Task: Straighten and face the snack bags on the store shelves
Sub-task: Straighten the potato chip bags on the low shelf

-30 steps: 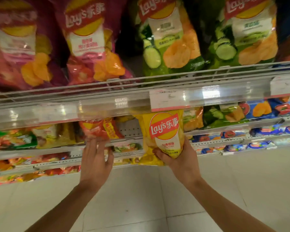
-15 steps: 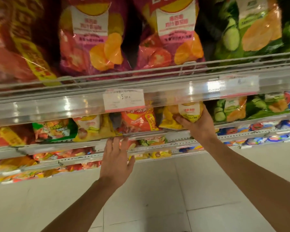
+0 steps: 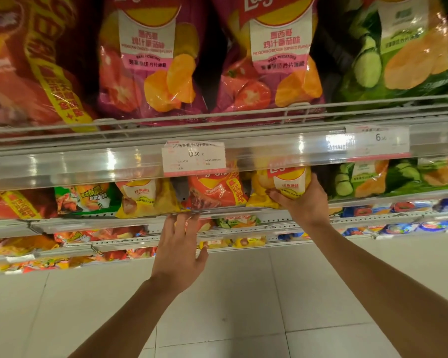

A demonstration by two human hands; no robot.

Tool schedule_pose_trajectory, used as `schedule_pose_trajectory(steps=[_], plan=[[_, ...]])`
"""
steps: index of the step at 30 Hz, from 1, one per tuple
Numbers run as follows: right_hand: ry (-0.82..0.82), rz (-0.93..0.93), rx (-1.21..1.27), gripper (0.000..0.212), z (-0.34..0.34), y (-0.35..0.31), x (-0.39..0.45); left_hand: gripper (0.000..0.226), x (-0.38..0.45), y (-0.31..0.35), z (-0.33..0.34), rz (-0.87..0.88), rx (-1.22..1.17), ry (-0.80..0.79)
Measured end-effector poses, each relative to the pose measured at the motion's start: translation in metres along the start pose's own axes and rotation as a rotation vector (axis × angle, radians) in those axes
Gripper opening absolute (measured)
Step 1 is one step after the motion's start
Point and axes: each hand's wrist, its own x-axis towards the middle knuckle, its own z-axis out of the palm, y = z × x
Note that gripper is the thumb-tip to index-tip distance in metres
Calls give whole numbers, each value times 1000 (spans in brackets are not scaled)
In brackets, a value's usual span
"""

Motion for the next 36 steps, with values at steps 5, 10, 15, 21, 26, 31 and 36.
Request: schedule_pose_trajectory(steps=[5, 10, 15, 21, 26, 31, 36], plan=[[6, -13, -110, 94, 2, 3, -9, 74, -3, 5, -1, -33, -5, -30], [-13, -61, -50, 94, -6, 4, -21, 69, 1, 5, -8, -25, -11, -42], [133, -174, 35, 77, -21, 0, -48, 73, -3, 1, -14, -21, -51, -76], [193, -286, 121, 39, 0, -28, -88, 59, -15, -14, -27, -98, -211, 68], [11, -247, 106, 56, 44, -65, -101, 50, -11, -56, -41, -233, -330, 264], [-101, -149, 68, 104, 81, -99, -84, 61, 14, -95, -56, -340, -534, 393], [-61, -31, -27, 118, 105, -108, -62, 56, 46, -113, -67, -333, -946, 226]])
